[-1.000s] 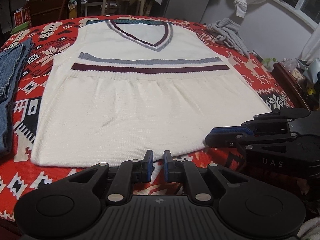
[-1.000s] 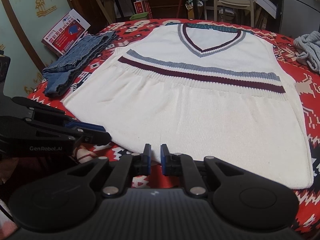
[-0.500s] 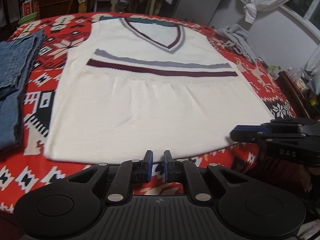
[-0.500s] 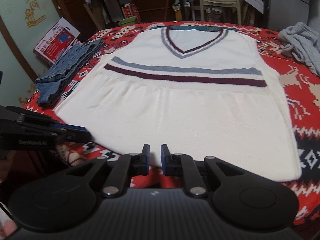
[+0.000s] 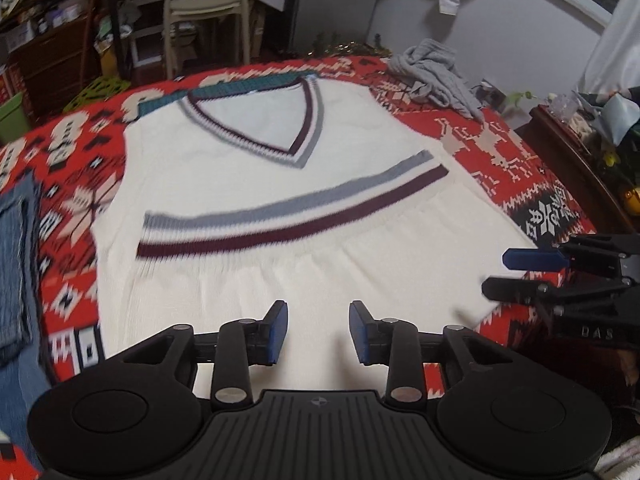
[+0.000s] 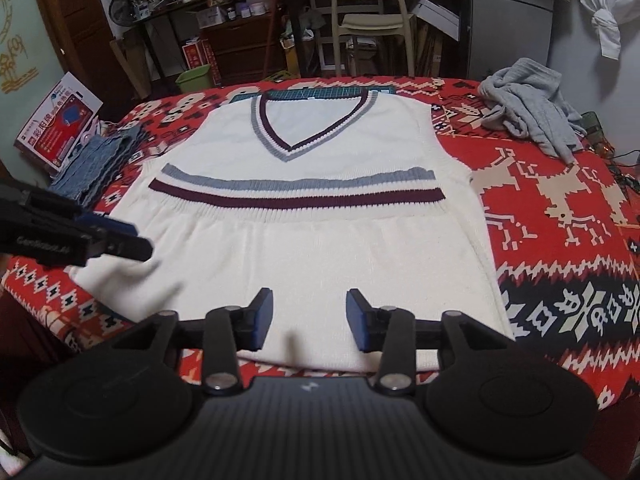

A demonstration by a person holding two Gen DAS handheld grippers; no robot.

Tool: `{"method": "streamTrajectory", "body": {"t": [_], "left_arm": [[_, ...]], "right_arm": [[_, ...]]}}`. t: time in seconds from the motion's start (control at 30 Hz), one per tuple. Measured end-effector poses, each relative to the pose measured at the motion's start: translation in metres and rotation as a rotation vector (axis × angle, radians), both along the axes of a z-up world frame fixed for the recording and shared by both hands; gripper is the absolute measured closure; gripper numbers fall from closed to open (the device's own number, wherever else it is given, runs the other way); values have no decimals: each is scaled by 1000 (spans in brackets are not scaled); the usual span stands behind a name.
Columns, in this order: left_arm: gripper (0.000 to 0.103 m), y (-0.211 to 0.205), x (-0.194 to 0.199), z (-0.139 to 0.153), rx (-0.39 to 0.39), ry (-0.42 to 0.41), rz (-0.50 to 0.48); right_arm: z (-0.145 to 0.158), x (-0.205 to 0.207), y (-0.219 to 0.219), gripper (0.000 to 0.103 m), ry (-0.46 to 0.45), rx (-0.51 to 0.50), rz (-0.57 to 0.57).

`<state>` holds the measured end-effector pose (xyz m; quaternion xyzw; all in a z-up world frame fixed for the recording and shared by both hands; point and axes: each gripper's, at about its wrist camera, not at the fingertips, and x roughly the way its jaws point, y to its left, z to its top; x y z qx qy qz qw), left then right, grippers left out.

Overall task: Fold clothes
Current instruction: 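Open both tools and move them to the V-neck collar edge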

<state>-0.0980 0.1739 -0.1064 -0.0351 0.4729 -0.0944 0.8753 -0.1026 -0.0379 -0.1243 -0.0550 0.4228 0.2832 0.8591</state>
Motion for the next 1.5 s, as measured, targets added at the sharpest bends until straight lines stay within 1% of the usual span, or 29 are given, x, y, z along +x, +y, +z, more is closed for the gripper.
{"method": "streamTrajectory", "body": {"t": [0.07,0.13,0.23,0.27,0.33,0.4,0.47,0.5,0.53,0.57,0.67,0.7,0.83,0.87,0.93,1.07,1.17,1.3,1.37,1.43,1.5], "left_arm": [[68,-6,9,3,1,-8,-32],[64,-11,14,5,6,-14,-55],[63,-11,19,4,6,-17,-58],[62,-10,21,4,3,-15,-51],[54,-5,22,2,2,-15,-33],[48,0,22,1,12,-17,-19],[45,4,21,-1,31,-21,-16],[43,7,20,-1,39,-29,-13],[40,10,19,-1,47,-37,-7],[39,14,18,-1,56,-45,0],[36,26,16,1,78,-75,37],[32,30,16,1,86,-80,53],[30,48,13,2,116,-102,117],[29,53,13,3,122,-109,134],[24,64,14,3,137,-121,163],[24,88,25,3,184,-142,199],[25,105,41,3,194,-165,196],[37,126,75,-3,211,-163,161],[38,135,94,-6,217,-165,138],[39,143,114,-9,218,-166,114],[39,151,135,-12,218,-167,91]], "right_arm": [[3,1,5,52,2,-8,7],[5,1,9,51,3,-17,15],[9,2,16,46,6,-29,26],[10,3,18,44,7,-32,28],[11,5,22,40,10,-35,35],[13,9,26,31,5,-35,39],[14,12,28,23,-6,-35,37],[13,15,28,23,-7,-32,32],[12,18,27,23,-8,-27,27],[10,22,27,22,-8,-23,21],[7,33,24,15,-6,-10,6],[5,38,24,14,-3,-4,1],[0,60,24,11,-9,-1,2],[1,66,24,9,-15,1,5],[1,78,25,1,-32,-5,19],[4,106,27,1,-79,-33,69],[6,130,29,1,-116,-59,121],[7,171,30,10,-109,-71,157],[6,193,30,10,-123,-86,161],[4,216,31,14,-136,-118,175],[2,239,33,22,-140,-155,188]]}}
